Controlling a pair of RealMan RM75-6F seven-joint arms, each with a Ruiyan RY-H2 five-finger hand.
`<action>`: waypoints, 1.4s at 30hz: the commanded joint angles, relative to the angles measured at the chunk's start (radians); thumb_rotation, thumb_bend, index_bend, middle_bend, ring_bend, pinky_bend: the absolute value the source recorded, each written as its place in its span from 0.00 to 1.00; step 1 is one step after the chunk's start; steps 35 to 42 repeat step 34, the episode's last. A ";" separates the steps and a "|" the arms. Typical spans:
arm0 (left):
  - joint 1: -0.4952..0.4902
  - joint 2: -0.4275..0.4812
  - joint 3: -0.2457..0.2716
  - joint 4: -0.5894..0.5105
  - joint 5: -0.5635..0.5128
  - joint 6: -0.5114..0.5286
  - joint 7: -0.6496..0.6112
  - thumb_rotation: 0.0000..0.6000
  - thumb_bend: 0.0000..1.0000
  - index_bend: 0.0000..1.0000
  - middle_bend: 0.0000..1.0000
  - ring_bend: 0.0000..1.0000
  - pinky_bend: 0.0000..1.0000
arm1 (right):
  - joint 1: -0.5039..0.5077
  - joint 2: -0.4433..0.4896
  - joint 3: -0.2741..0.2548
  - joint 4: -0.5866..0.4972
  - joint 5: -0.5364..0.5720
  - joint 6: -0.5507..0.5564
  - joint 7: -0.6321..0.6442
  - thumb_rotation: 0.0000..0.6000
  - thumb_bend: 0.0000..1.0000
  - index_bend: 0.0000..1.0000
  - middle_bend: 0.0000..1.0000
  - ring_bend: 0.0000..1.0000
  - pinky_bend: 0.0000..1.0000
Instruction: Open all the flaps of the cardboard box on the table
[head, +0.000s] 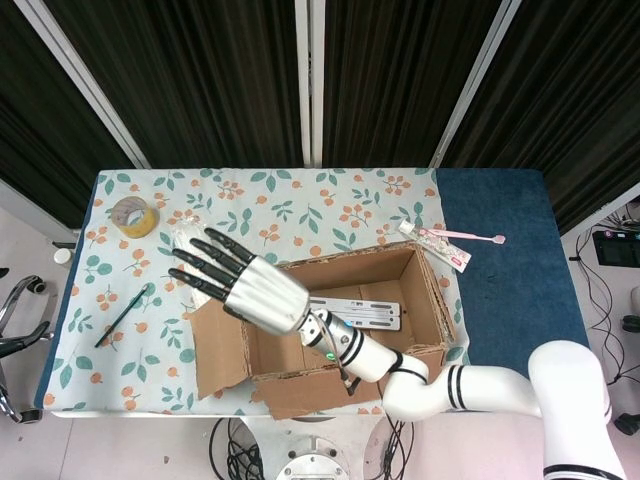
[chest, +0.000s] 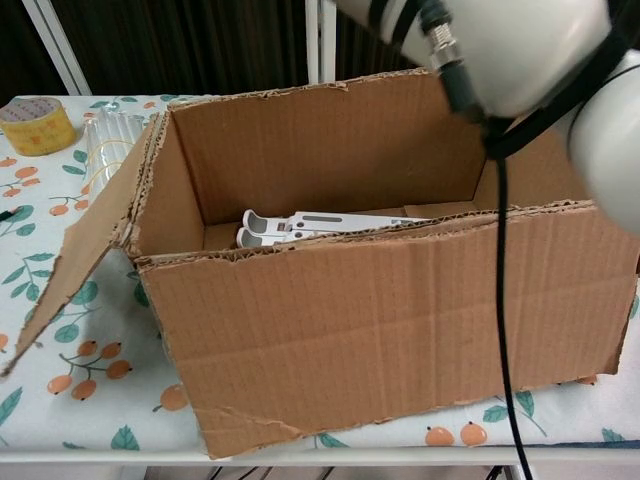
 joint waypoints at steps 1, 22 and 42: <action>-0.004 -0.002 0.000 -0.002 0.013 0.002 0.006 0.58 0.12 0.14 0.12 0.10 0.21 | -0.087 0.184 -0.011 -0.089 0.005 0.019 -0.093 1.00 0.18 0.00 0.00 0.00 0.00; -0.028 -0.073 0.040 0.011 0.161 0.070 0.275 0.59 0.09 0.14 0.12 0.10 0.21 | -0.869 0.678 -0.402 -0.254 0.166 0.379 -0.033 1.00 0.18 0.00 0.00 0.00 0.00; -0.029 -0.079 0.083 0.024 0.204 0.055 0.380 0.59 0.09 0.14 0.12 0.10 0.21 | -0.993 0.521 -0.404 -0.051 0.122 0.487 0.137 1.00 0.18 0.00 0.00 0.00 0.00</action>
